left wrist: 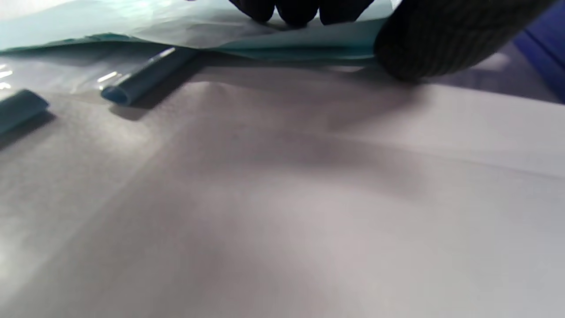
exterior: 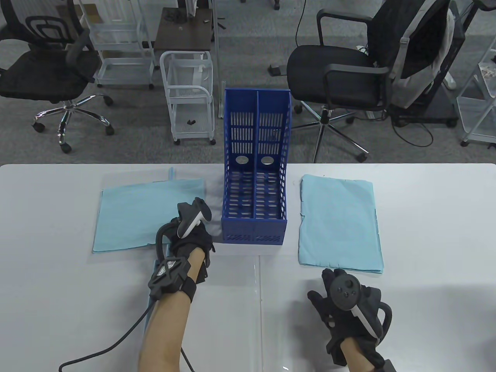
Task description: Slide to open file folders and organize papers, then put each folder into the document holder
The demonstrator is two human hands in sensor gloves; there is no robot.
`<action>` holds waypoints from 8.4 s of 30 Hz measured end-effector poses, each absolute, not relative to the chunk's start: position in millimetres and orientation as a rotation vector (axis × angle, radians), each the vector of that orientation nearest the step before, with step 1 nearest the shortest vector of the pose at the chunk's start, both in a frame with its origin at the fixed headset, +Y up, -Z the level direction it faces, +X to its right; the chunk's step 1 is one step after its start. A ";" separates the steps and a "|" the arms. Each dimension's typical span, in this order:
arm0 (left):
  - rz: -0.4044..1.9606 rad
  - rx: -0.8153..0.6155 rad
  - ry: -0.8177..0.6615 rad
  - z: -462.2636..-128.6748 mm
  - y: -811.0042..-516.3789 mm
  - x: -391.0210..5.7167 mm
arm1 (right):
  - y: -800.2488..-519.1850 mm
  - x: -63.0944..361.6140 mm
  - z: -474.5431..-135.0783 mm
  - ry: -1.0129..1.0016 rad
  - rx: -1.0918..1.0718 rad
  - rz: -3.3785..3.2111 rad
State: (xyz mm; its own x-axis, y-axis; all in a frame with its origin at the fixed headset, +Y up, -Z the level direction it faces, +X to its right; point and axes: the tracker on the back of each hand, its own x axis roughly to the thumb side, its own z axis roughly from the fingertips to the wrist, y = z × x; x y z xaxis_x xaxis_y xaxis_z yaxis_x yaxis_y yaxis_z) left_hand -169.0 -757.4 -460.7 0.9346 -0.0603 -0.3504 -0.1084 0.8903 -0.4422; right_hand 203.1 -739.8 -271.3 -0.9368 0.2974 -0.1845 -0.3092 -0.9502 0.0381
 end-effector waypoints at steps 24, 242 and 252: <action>-0.051 -0.314 0.341 -475.0 -752.9 -171.1 | -740.2 203.7 -271.6 0.113 -0.262 2.816; 0.751 -0.501 -0.038 -265.2 -746.2 -71.8 | -729.4 256.7 -256.4 0.320 -0.499 2.210; 0.727 -0.554 -0.013 -268.4 -754.1 -70.9 | -731.6 256.7 -255.7 0.348 -0.555 2.234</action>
State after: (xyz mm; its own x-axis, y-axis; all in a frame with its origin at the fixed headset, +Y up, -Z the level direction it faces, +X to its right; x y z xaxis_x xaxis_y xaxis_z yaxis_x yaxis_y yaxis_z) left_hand -70.9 -754.1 -268.4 0.7533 0.6335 -0.1769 -0.6269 0.6101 -0.4845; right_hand 256.7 -731.6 -255.7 -0.5909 0.6375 -0.4944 -0.7578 -0.6489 0.0690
